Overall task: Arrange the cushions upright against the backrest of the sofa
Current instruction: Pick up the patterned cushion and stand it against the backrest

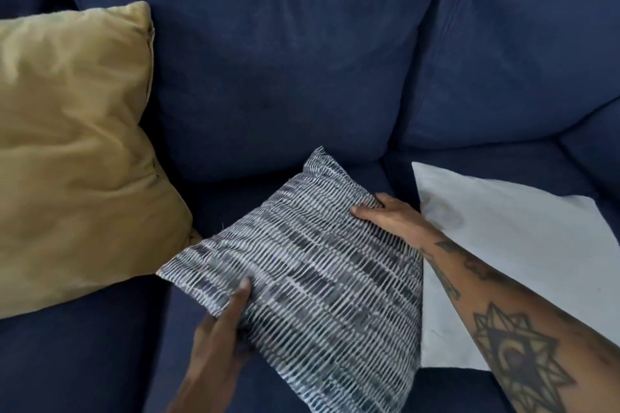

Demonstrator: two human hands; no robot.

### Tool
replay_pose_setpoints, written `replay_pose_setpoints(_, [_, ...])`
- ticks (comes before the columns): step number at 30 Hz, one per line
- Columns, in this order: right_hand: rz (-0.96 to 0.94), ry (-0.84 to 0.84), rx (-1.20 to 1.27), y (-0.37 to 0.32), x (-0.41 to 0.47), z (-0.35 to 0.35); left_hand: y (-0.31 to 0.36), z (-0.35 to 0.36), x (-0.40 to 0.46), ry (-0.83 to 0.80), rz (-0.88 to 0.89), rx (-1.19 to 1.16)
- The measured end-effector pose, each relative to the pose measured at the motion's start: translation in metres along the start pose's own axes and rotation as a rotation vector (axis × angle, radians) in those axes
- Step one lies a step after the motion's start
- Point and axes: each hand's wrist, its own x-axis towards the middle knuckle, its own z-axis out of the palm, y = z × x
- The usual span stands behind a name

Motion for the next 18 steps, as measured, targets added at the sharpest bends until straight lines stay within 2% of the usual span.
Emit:
replay_pose_setpoints(4, [0.003, -0.010, 0.165, -0.001, -0.004, -0.008, 0.006, 0.008, 0.005, 0.115, 0.138, -0.083])
replay_pose_setpoints(7, [-0.052, 0.016, 0.500, -0.004, -0.008, -0.019, 0.037, 0.010, -0.012, 0.093, 0.325, -0.079])
replay_pose_setpoints(11, [-0.252, -0.014, 0.950, -0.028, -0.027, -0.047, 0.110, 0.013, -0.028, 0.063, 0.633, -0.013])
replay_pose_setpoints(15, [-0.400, 0.028, 0.999, -0.058, -0.032, -0.062, 0.168, 0.029, -0.027, 0.034, 0.799, 0.076])
replay_pose_setpoints(18, [-0.338, 0.088, 0.887, -0.059, -0.018, -0.052, 0.181, 0.039, -0.002, 0.078, 0.823, 0.182])
